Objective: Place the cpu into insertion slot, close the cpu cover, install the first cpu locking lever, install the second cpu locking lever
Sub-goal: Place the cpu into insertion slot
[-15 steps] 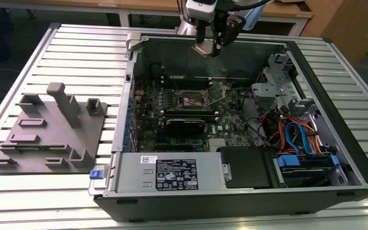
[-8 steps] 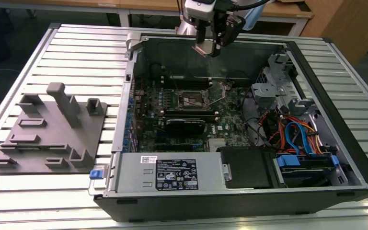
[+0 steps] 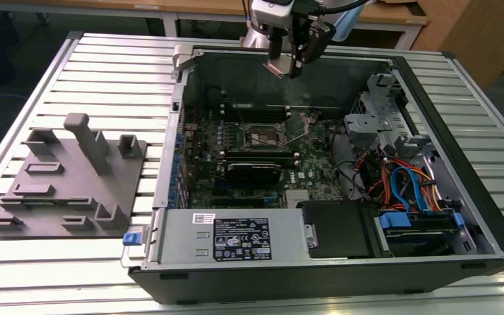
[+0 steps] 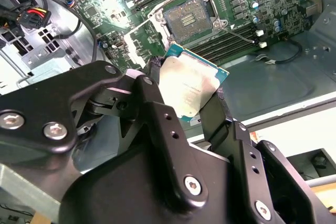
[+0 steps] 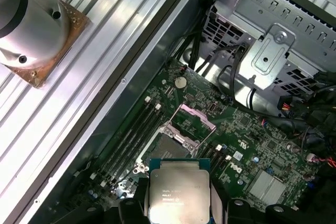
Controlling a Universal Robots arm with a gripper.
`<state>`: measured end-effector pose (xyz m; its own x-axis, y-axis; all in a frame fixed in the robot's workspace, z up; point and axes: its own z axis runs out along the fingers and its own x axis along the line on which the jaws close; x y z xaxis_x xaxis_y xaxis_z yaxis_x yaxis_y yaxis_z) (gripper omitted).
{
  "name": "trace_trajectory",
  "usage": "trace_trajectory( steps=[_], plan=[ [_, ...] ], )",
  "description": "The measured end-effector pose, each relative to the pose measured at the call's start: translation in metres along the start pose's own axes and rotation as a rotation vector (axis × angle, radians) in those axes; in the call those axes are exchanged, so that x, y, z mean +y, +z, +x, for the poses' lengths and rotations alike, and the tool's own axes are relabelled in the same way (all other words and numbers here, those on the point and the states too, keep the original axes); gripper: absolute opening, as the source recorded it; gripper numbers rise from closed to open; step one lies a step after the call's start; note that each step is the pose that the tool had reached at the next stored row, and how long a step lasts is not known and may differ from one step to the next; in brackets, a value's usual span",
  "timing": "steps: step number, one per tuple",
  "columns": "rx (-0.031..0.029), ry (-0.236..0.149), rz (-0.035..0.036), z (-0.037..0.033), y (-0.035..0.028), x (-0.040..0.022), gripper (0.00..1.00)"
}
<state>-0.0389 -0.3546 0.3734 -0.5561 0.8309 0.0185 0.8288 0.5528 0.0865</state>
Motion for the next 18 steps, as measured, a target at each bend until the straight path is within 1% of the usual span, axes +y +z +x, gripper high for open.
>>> trace_trajectory(
  steps=[11, 18],
  plan=[
    [-0.0001, 0.002, -0.0001, 0.0000, 0.0000, 0.0000, 0.54],
    [-0.0014, 0.016, -0.0004, 0.0000, 0.0000, 0.0000, 0.54]
  ],
)
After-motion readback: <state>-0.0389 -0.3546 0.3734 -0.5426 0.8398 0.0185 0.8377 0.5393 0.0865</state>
